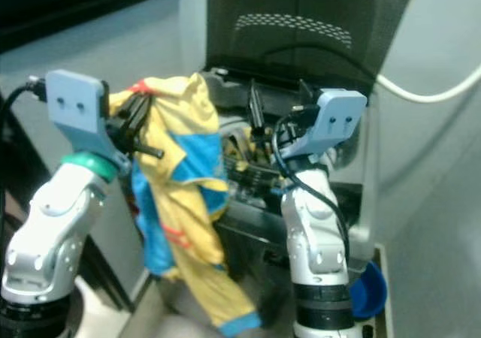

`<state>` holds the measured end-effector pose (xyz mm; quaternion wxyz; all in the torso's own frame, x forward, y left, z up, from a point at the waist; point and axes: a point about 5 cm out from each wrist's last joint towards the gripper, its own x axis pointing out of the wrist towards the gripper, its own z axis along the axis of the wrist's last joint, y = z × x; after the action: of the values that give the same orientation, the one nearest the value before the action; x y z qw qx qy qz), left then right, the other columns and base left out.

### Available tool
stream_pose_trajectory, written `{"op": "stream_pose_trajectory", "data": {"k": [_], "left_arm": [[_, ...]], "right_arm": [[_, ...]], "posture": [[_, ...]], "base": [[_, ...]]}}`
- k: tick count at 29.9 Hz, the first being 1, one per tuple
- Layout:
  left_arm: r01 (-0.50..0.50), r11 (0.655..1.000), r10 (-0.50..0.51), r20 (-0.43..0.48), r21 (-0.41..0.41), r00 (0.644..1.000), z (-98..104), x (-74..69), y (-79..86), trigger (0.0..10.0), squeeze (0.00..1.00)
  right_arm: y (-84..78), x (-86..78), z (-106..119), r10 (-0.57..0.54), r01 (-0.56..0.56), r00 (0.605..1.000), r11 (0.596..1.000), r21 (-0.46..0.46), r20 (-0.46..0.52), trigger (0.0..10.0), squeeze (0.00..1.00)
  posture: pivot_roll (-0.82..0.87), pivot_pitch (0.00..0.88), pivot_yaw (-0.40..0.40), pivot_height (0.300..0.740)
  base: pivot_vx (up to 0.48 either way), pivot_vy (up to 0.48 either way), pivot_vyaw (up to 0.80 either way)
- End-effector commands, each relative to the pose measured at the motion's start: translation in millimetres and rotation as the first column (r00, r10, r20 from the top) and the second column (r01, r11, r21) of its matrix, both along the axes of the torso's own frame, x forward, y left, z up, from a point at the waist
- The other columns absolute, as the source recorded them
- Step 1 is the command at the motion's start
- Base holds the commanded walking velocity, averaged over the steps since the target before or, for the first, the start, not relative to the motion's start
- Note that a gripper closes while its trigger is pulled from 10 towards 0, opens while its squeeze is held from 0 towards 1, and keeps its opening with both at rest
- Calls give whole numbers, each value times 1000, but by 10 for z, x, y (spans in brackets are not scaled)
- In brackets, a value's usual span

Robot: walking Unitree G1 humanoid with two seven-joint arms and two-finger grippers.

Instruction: Clothes washing

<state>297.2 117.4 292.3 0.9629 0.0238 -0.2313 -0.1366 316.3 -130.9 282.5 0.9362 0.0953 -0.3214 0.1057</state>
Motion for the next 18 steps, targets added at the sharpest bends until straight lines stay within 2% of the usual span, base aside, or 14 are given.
{"op": "stream_pose_trajectory", "data": {"k": [1, 5, 18], "left_arm": [[6, 1000, -6, 24, 0, 1000, 45, -27, -5, 10000, 0], [4, 1000, -4, 26, 4, 1000, 45, -27, -5, 10000, 0], [15, 1000, -16, 16, 9, 1000, 15, -30, -30, 10000, 0]], "right_arm": [[-5, -8, -8, -3, 3, 1000, 1000, -6, 2, 10000, 0], [2, -1, -15, 2, -2, 1000, 1000, -11, -4, 10000, 0], [-27, 25, -47, -24, 23, 999, 1000, -20, -37, 10000, 0]], "posture": [[38, 10, 54, 740], [39, 11, 53, 740], [29, 12, 54, 740]], "base": [[0, 480, 0], [0, 412, 0], [0, 0, -800]]}}
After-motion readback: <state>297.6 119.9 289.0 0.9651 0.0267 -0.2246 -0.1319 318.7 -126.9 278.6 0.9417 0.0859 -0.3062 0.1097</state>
